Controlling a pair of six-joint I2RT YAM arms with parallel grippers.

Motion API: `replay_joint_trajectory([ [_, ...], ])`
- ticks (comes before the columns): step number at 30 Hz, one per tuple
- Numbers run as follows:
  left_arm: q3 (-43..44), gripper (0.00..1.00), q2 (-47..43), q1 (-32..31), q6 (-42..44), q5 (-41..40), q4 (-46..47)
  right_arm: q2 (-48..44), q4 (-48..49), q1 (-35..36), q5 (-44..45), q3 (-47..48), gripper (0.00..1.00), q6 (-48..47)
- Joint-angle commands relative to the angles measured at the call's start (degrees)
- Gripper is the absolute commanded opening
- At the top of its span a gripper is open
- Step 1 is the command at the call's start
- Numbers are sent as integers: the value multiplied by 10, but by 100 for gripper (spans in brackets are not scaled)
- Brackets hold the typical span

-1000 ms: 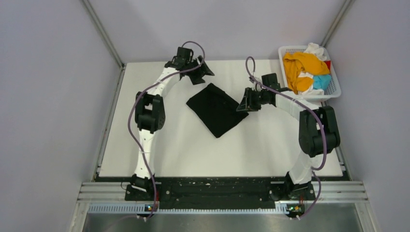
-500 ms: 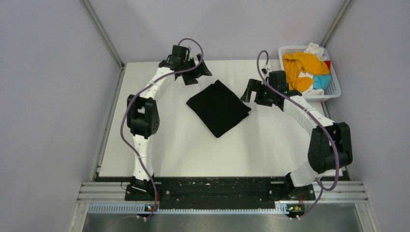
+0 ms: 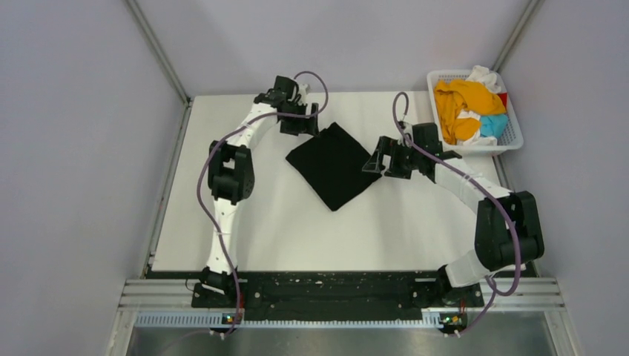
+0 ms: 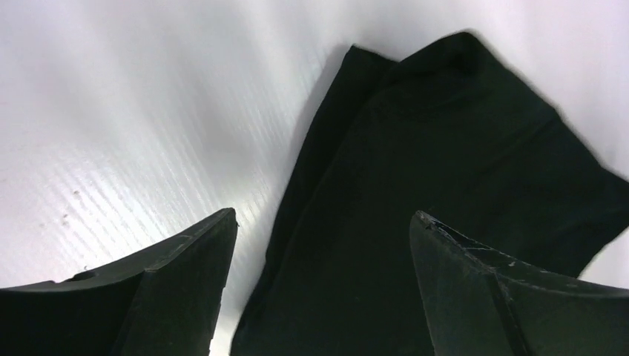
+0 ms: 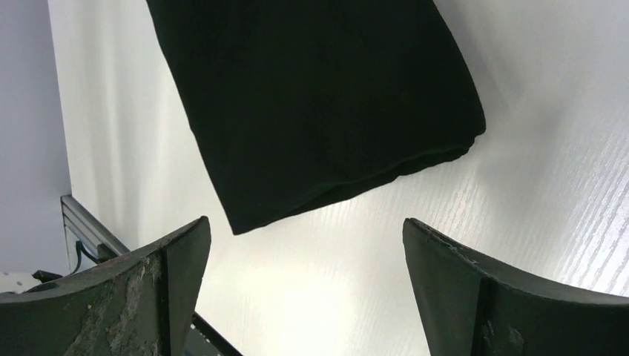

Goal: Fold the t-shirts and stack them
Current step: Put the neatly folded tshirt into the corner of the board with the left arm

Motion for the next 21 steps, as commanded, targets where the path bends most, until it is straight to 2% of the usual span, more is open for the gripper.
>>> replay_joint_trajectory([
  [1, 23, 87, 33, 0, 67, 39, -24, -47, -14, -2, 24, 15, 99, -22],
  [4, 22, 82, 53, -1, 51, 30, -21, -66, -19, -2, 40, 13, 99, -26],
  [10, -6, 38, 54, -3, 27, 38, -23, -73, -19, -2, 43, 8, 99, -31],
  [13, -20, 4, 47, -3, 11, -6, -24, -74, -19, -2, 44, 7, 99, -31],
  [14, -21, 0, 43, -3, 8, -24, -29, -77, -19, -2, 45, 7, 99, -33],
  [21, -81, 0, -16, 23, -80, -211, -12, -94, -29, -3, 138, 21, 99, -39],
])
